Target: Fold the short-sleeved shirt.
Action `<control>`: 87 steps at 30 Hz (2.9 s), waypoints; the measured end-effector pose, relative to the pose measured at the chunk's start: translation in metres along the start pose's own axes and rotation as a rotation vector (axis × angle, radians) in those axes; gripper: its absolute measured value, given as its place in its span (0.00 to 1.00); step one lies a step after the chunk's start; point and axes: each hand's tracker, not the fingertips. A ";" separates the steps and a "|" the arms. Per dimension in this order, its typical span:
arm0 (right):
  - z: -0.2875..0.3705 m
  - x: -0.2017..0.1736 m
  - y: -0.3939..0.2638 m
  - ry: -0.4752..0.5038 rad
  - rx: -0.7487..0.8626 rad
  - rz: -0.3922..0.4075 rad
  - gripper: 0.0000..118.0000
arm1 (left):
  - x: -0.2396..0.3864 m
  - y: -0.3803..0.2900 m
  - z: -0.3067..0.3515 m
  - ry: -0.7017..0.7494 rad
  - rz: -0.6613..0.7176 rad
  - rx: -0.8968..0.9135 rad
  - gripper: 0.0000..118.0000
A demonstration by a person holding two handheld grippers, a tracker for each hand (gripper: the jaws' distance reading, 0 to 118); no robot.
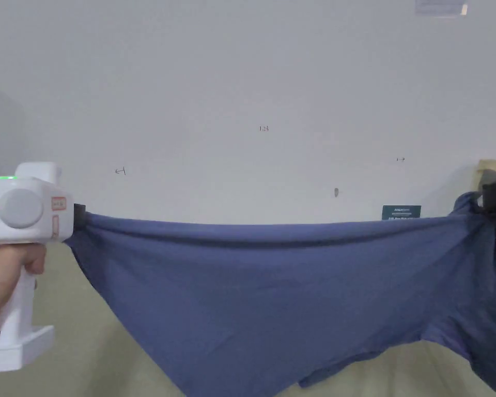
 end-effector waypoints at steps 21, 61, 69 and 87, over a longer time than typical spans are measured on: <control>-0.039 -0.034 0.051 -0.032 0.099 0.011 0.06 | 0.005 0.071 -0.026 0.090 0.013 0.047 0.00; -0.261 -0.039 -0.136 -0.073 -0.167 0.033 0.06 | 0.024 -0.144 -0.223 0.098 0.033 -0.262 0.00; -0.162 -0.025 -0.258 -0.028 -0.264 -0.029 0.06 | 0.011 -0.254 -0.134 0.071 0.029 -0.366 0.00; -0.114 -0.004 -0.376 -0.056 -0.401 -0.177 0.06 | -0.010 -0.345 -0.089 0.060 0.072 -0.491 0.00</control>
